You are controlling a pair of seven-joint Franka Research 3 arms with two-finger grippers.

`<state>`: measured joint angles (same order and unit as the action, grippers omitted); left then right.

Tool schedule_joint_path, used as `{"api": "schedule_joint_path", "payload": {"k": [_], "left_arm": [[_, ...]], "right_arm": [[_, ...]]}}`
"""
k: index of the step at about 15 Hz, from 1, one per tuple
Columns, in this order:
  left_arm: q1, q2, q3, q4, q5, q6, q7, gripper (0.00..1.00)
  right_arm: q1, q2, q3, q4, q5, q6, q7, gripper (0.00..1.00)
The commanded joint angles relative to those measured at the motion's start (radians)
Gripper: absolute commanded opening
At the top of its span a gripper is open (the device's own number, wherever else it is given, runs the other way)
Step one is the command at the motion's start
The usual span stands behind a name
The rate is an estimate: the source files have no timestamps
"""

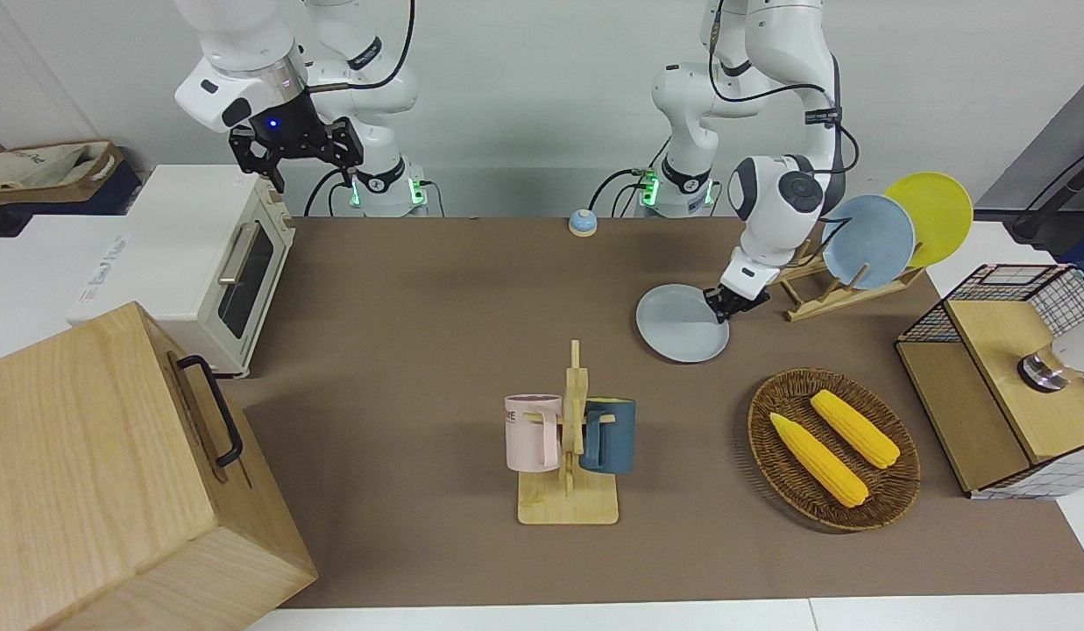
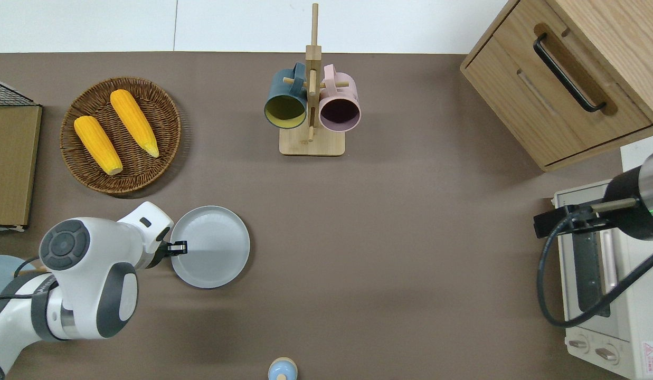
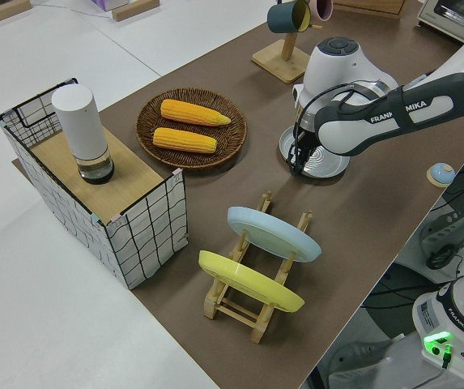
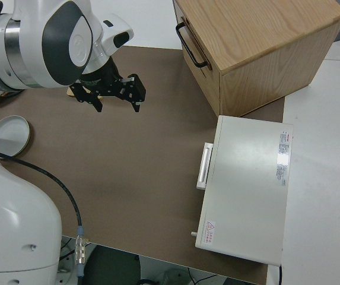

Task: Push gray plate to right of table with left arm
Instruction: 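Push the gray plate with the left gripper away from the corn basket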

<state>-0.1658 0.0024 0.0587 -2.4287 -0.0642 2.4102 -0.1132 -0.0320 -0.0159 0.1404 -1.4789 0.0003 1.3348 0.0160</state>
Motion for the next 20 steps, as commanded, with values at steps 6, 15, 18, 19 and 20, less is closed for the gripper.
{"api": "schedule_joint_path", "payload": {"k": [6,15,18,19,20], "left_arm": [[-0.205,0.044,0.004,0.008,-0.026,0.030,-0.209,0.00],[-0.394,0.079,0.004,0.062,-0.131,0.029,-0.348,0.00],[-0.454,0.105,0.003,0.089,-0.132,0.030,-0.420,0.00],[-0.469,0.110,-0.002,0.097,-0.132,0.032,-0.442,0.00],[-0.477,0.117,-0.014,0.111,-0.134,0.032,-0.465,0.00]], "right_arm": [[-0.019,-0.002,0.016,0.009,0.004,-0.016,0.012,0.983],[-0.020,-0.002,0.016,0.009,0.004,-0.016,0.012,0.983],[-0.020,-0.002,0.016,0.009,0.004,-0.016,0.013,0.983],[-0.019,-0.002,0.016,0.009,0.004,-0.016,0.012,0.983],[-0.020,-0.002,0.016,0.009,0.004,-0.016,0.012,0.983]]}}
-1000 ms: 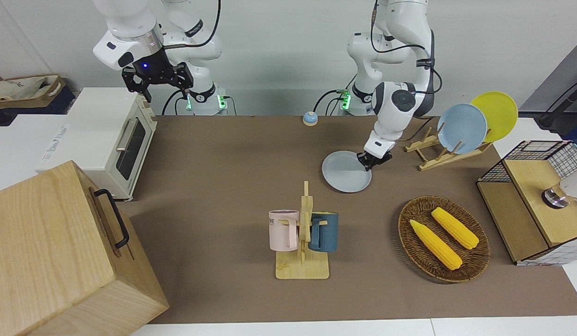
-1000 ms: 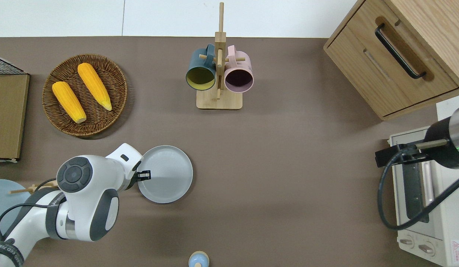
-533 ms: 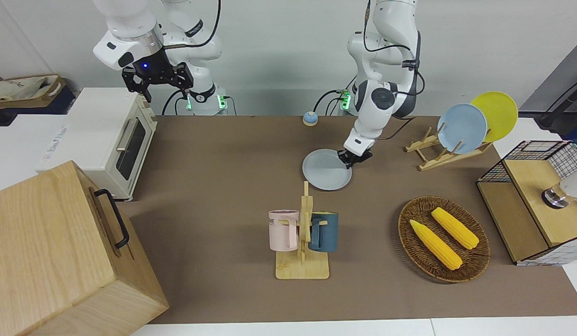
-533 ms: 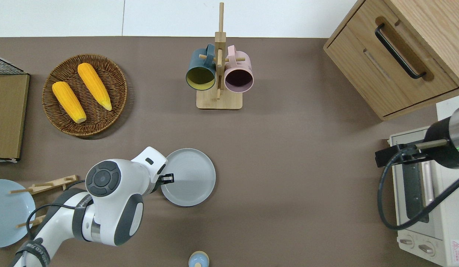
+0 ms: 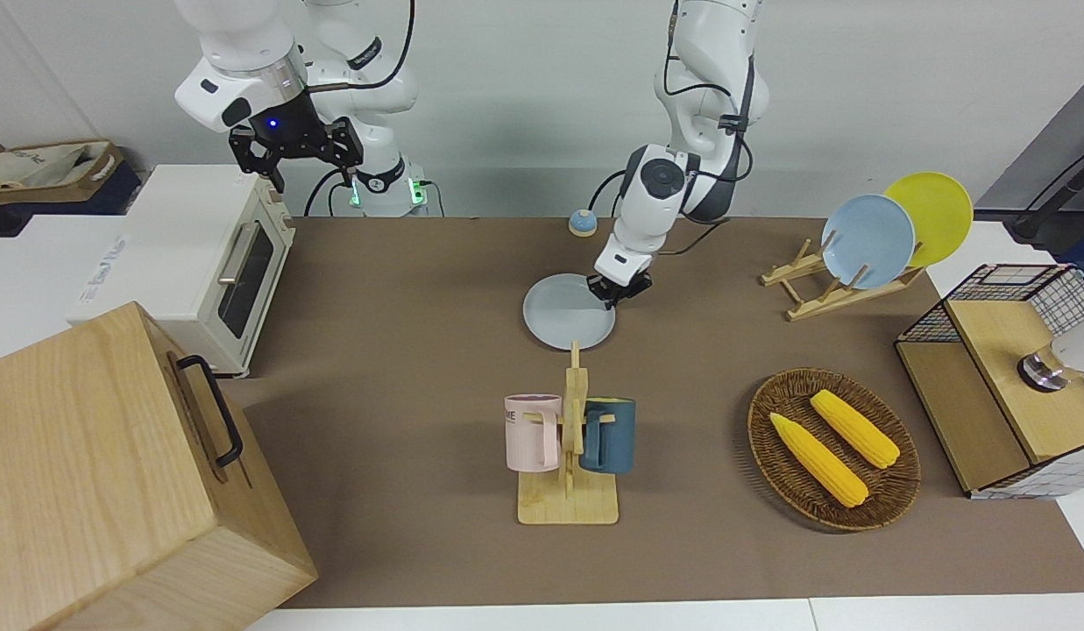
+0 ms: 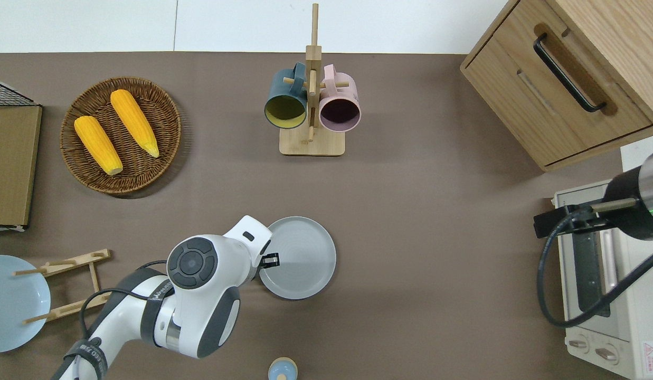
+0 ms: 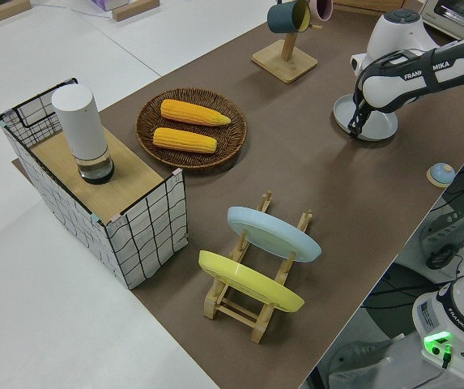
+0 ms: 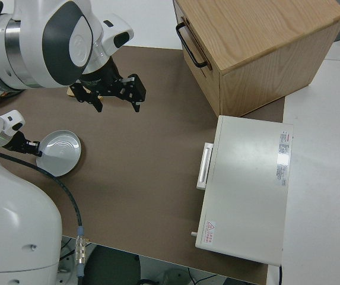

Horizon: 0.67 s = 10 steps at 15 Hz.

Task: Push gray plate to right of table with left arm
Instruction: 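Push the gray plate with the left gripper away from the corn basket, then continue pushing the gray plate toward the toaster oven, then withdraw the left gripper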

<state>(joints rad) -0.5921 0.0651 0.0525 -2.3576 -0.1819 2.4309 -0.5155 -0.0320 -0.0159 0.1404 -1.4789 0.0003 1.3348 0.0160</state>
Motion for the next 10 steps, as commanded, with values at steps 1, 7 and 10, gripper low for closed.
{"api": "schedule_joint_path", "payload": {"k": [1,7,10], "left_arm": [[-0.051,0.070,-0.032,0.056,-0.016,0.011,-0.095,0.00],[-0.054,0.145,-0.128,0.153,-0.016,0.011,-0.241,0.00],[-0.055,0.173,-0.167,0.195,-0.013,0.011,-0.297,0.00]], "right_arm": [[-0.019,-0.002,0.016,0.009,0.004,-0.016,0.012,0.983],[-0.020,-0.002,0.016,0.009,0.004,-0.016,0.013,0.983],[-0.019,-0.002,0.016,0.009,0.004,-0.016,0.012,0.983]]}}
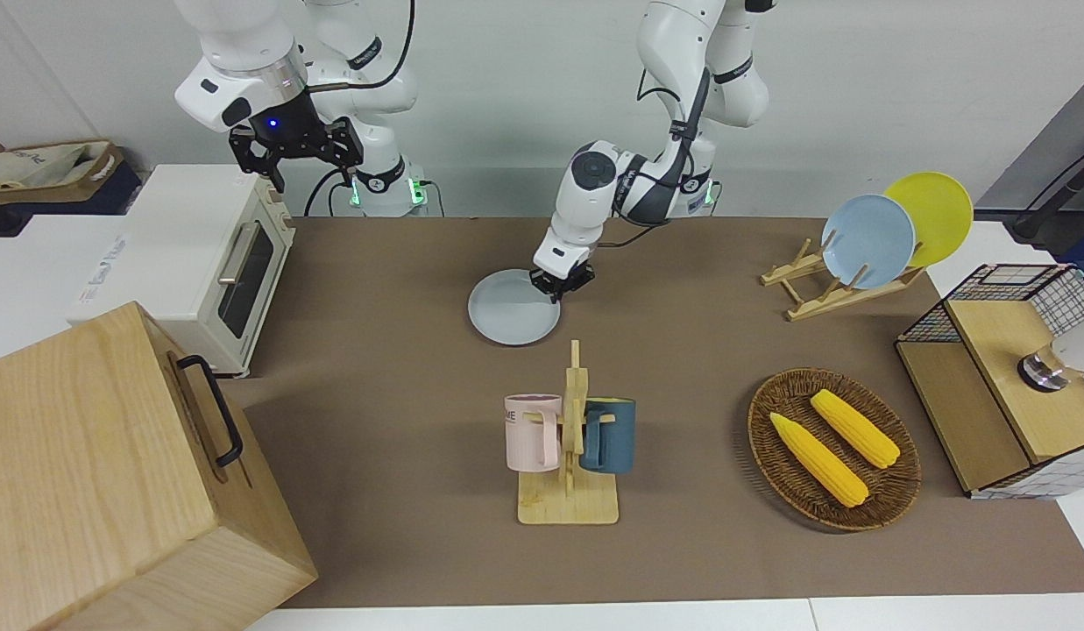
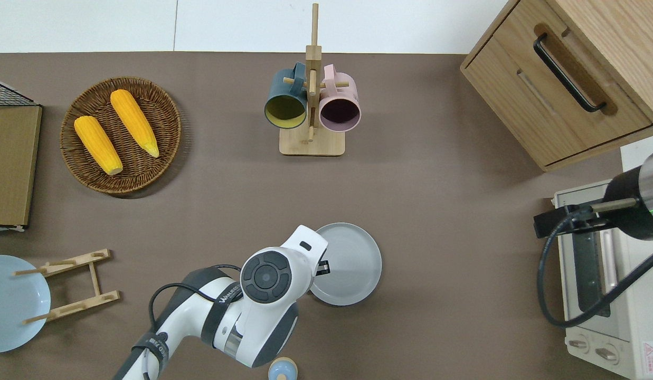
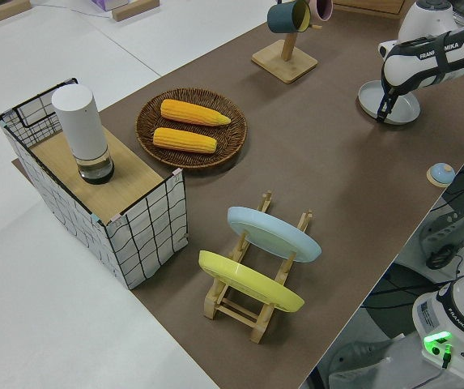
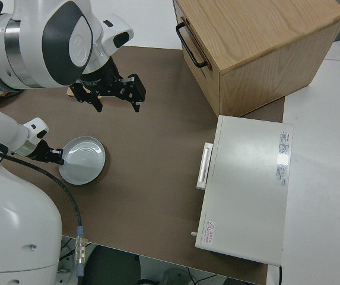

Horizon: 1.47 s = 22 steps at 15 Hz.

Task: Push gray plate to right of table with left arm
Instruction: 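Continue pushing the gray plate toward the toaster oven, then withdraw the left gripper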

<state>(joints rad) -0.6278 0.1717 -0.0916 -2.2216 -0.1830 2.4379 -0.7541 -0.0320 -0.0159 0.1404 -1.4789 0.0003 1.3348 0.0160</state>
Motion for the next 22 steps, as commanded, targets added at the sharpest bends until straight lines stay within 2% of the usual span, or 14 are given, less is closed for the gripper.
{"api": "schedule_joint_path", "payload": {"k": [1,4,11,12,13,14,16,17,22], "left_arm": [[-0.020,0.077,-0.046,0.068,-0.004,0.015,-0.091,0.00],[-0.035,0.097,-0.073,0.079,0.000,0.055,-0.142,0.00],[-0.055,0.114,-0.070,0.097,0.010,0.070,-0.171,0.00],[-0.052,0.114,-0.070,0.097,0.011,0.070,-0.169,0.09],[-0.049,0.112,-0.070,0.097,0.011,0.069,-0.166,0.32],[-0.047,0.111,-0.068,0.097,0.011,0.067,-0.165,0.49],[-0.047,0.104,-0.063,0.097,0.011,0.064,-0.157,0.89],[-0.047,0.098,-0.060,0.097,0.011,0.064,-0.157,0.99],[-0.035,0.074,-0.059,0.096,0.011,0.056,-0.148,0.99]], "right_arm": [[-0.019,-0.002,0.016,0.009,0.004,-0.016,0.012,0.983],[-0.019,-0.002,0.016,0.009,0.004,-0.016,0.013,0.983],[-0.019,-0.002,0.016,0.009,0.004,-0.016,0.013,0.983],[-0.019,-0.002,0.016,0.009,0.004,-0.016,0.013,0.983],[-0.019,-0.002,0.016,0.009,0.004,-0.016,0.012,0.983],[-0.019,-0.002,0.016,0.009,0.004,-0.016,0.012,0.983],[-0.020,-0.002,0.016,0.009,0.004,-0.016,0.012,0.983],[-0.019,-0.002,0.016,0.009,0.004,-0.016,0.013,0.983],[-0.019,-0.002,0.016,0.009,0.004,-0.016,0.013,0.983]]}}
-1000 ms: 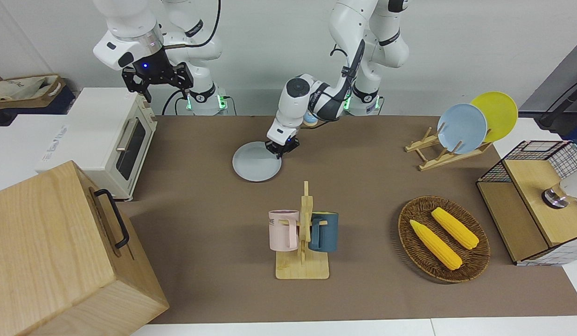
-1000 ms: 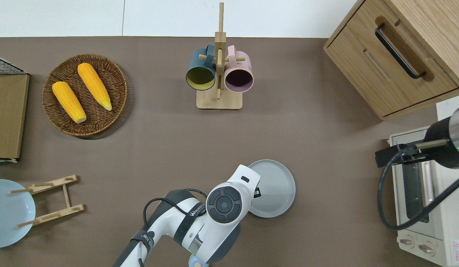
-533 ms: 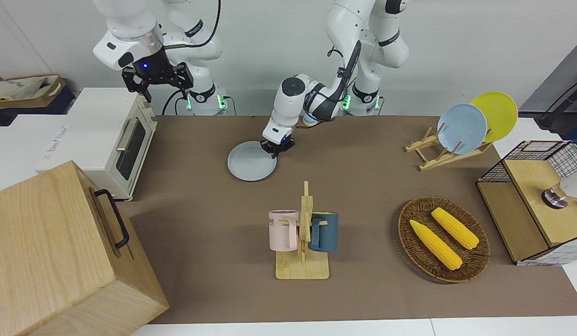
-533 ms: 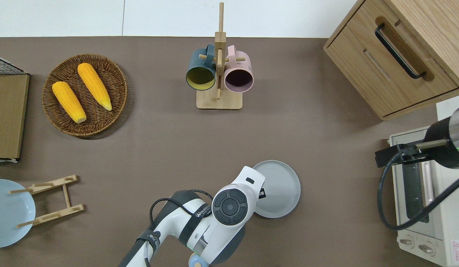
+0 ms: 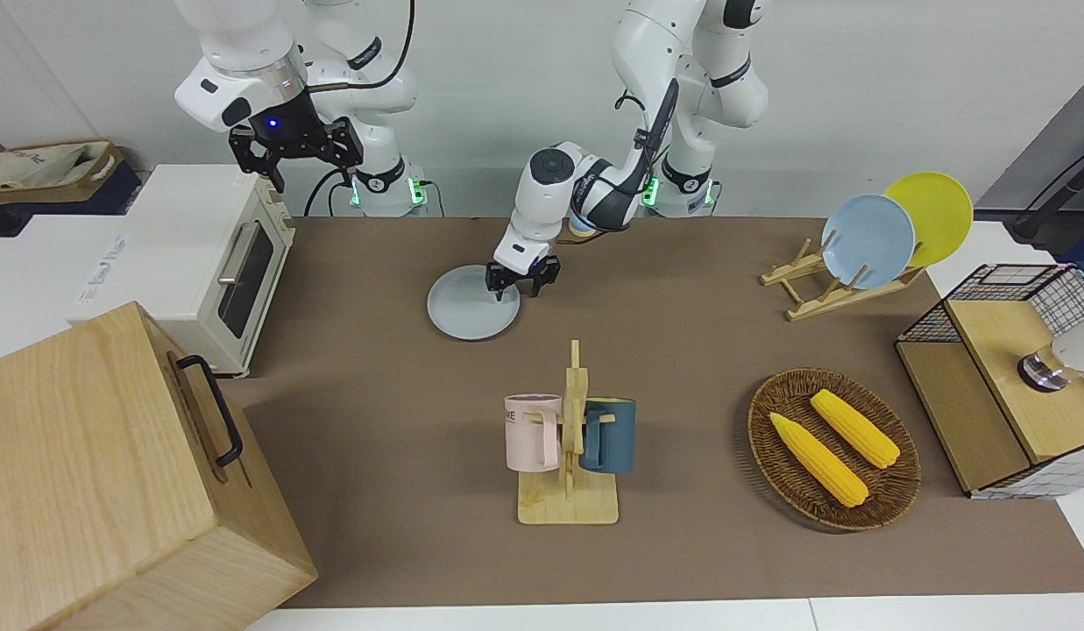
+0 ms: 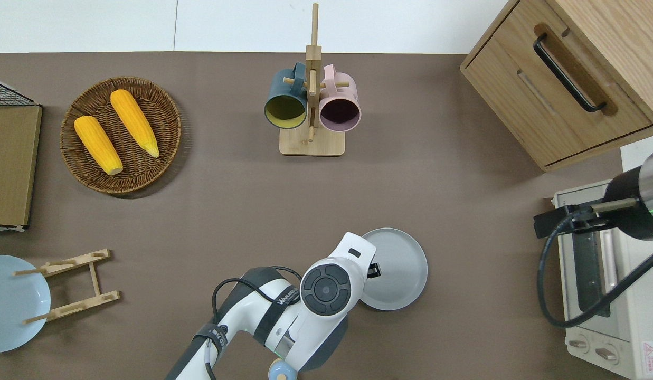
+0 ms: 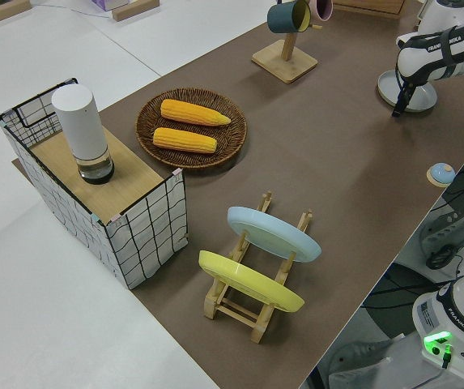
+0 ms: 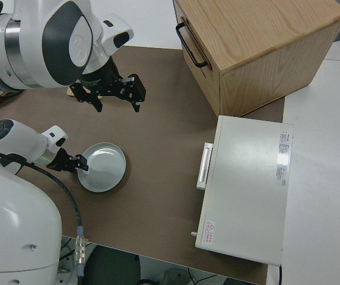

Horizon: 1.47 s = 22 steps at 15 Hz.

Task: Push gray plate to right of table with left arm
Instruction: 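Continue pushing the gray plate toward the toaster oven, then withdraw the left gripper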

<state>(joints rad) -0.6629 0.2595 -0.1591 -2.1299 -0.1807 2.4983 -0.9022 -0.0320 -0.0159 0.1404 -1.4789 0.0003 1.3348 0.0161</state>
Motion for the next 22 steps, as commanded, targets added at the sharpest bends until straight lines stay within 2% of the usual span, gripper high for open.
{"api": "schedule_joint_path", "payload": {"k": [1,4,10,17,19,22], "left_arm": [[0.000,-0.014,0.009,0.004,0.009,-0.006,0.014,0.99],[0.025,-0.029,0.010,0.004,0.007,-0.042,0.083,0.99],[0.134,-0.117,0.009,0.002,0.006,-0.215,0.281,0.99],[0.311,-0.203,0.010,0.013,-0.002,-0.393,0.508,0.99],[0.383,-0.223,0.012,0.053,-0.002,-0.491,0.587,0.99],[0.485,-0.221,0.012,0.177,-0.002,-0.681,0.699,0.99]], "right_arm": [[-0.019,-0.002,0.016,0.009,0.004,-0.016,0.013,0.983],[-0.019,-0.002,0.016,0.009,0.004,-0.016,0.012,0.983],[-0.019,-0.002,0.016,0.009,0.004,-0.016,0.013,0.983],[-0.019,-0.002,0.016,0.009,0.004,-0.016,0.013,0.983],[-0.019,-0.002,0.016,0.009,0.004,-0.016,0.012,0.983],[-0.019,-0.002,0.016,0.009,0.004,-0.016,0.013,0.983]]}}
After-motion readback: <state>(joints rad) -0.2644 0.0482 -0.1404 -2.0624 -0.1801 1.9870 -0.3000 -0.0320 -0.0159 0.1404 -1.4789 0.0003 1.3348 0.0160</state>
